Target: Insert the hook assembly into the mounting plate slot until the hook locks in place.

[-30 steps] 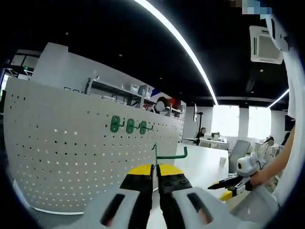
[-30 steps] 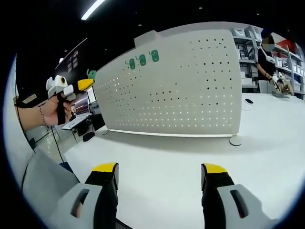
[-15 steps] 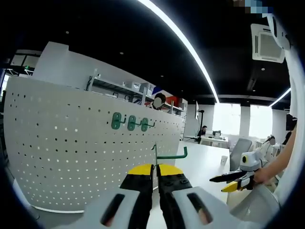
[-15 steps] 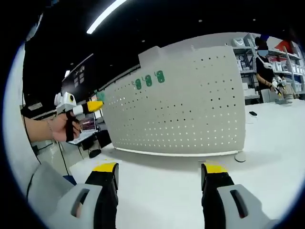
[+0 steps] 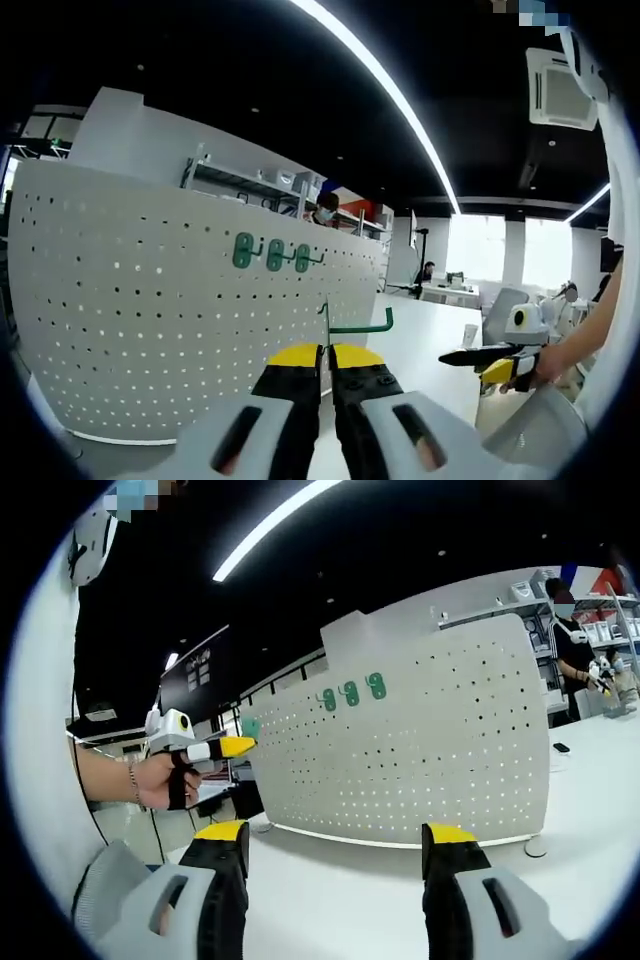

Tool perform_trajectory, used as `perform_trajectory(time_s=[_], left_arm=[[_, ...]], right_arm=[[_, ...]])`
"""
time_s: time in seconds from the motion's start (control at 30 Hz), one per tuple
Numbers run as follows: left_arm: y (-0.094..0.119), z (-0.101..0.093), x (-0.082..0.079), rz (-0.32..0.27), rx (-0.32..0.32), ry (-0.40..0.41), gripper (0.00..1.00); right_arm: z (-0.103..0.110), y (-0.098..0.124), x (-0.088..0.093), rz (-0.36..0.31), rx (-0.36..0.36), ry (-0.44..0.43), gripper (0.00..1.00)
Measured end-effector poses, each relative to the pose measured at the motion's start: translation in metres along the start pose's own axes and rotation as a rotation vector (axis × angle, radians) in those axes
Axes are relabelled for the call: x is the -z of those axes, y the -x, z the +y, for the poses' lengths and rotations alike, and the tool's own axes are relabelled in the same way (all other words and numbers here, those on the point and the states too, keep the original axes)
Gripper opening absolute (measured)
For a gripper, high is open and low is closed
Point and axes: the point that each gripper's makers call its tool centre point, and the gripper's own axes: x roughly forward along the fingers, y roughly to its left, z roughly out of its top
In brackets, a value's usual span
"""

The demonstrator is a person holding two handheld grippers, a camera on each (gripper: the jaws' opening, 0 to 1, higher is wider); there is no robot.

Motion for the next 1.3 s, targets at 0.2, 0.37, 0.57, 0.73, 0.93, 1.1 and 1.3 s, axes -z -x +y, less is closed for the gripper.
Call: perform_trajectory(time_s=[0.2,0.37,0.57,0.73,0.93,1.1,1.3], left_arm=[[0.001,0.000,0.002,0.002,-0.007,-0.004,0.03],[0.003,0.001,0.005,0.004,-0.019,0.004,0.03],[0.004,0.001,0.006,0.006,-0.027,-0.001,0.03],[0.004,0.001,0.006,0.009,-0.032,-0.011,0.03],[0.004,0.000,0.008,0.016,-0.039,-0.024,0.03],[0.004,-0.001,0.009,0.021,-0.040,-0.027,0.03],[0.004,0.000,0.009,0.025,-0.048,-0.030,0.03]], right_arm=[[0.009,-0.009,-0.007,-0.011,-0.046,-0.009,0.68],[0.016,-0.021,-0.014,-0.013,-0.077,-0.018,0.66],[0.027,-0.038,-0.017,-0.007,-0.115,-0.018,0.64],[0.036,-0.050,-0.019,-0.007,-0.147,-0.031,0.63],[0.045,-0.064,-0.022,-0.005,-0.179,-0.029,0.63],[0.055,-0.074,-0.025,-0.005,-0.207,-0.029,0.63],[0.064,-0.086,-0.027,-0.005,-0.234,-0.027,0.64]])
